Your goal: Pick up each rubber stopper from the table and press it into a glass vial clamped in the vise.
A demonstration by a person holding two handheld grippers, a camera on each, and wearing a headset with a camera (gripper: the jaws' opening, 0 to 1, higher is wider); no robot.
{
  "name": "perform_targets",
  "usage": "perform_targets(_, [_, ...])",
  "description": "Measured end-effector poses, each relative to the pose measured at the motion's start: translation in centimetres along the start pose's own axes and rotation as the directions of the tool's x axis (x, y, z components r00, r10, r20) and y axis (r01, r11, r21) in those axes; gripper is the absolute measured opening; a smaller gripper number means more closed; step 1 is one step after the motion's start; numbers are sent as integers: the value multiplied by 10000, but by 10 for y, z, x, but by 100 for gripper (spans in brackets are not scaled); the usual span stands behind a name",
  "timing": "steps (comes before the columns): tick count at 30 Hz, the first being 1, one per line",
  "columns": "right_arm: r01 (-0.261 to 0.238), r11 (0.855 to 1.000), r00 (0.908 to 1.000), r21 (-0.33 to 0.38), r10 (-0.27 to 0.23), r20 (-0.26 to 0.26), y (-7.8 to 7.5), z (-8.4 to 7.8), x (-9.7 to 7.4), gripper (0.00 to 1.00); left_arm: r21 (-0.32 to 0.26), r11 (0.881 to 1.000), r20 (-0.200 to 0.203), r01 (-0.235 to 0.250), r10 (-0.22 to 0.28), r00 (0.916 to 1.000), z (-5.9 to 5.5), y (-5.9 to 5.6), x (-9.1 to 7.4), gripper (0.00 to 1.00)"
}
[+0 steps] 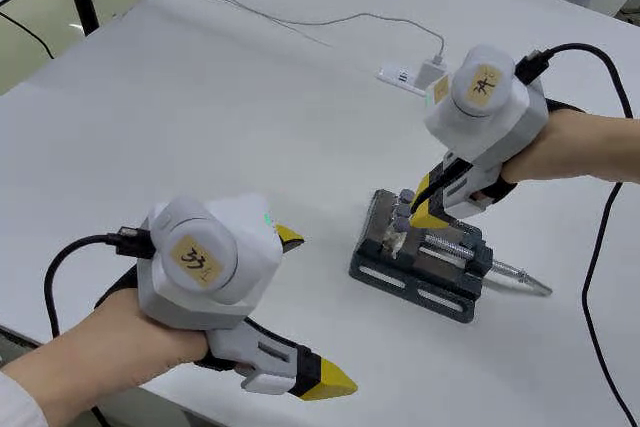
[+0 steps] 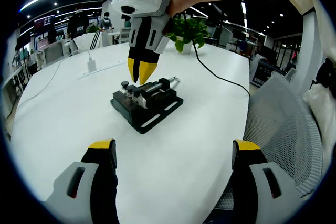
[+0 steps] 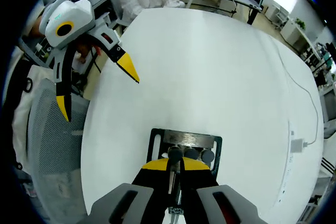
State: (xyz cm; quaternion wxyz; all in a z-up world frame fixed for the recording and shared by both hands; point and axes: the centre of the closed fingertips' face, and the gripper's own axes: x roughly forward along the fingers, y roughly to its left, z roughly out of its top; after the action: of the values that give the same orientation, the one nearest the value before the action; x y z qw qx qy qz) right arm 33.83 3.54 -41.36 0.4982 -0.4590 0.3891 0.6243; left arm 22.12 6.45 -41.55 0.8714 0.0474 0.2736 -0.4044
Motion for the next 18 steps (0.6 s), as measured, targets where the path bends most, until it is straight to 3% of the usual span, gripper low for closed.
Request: perform_targets(18, [-215, 9993, 9997, 313, 212, 96, -2, -2, 14, 0, -168, 9998, -115, 85, -87, 9999, -6, 0, 3, 89])
